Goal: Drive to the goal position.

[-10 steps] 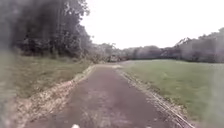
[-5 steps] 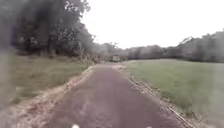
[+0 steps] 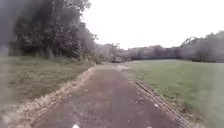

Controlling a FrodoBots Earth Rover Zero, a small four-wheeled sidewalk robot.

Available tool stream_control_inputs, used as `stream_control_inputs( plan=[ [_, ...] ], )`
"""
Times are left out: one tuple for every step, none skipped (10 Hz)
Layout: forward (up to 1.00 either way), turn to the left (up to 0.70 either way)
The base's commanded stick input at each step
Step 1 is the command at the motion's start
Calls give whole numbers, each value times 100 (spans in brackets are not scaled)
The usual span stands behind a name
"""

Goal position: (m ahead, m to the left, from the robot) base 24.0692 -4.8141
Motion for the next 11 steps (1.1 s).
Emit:
stream_control_inputs(
  plan=[
    [100,-4],
    [100,-4],
    [100,-4],
    [100,-4],
    [100,-4],
    [100,-4],
    [100,-4],
    [100,-4],
    [100,-3],
    [100,0],
    [100,-2]
  ],
)
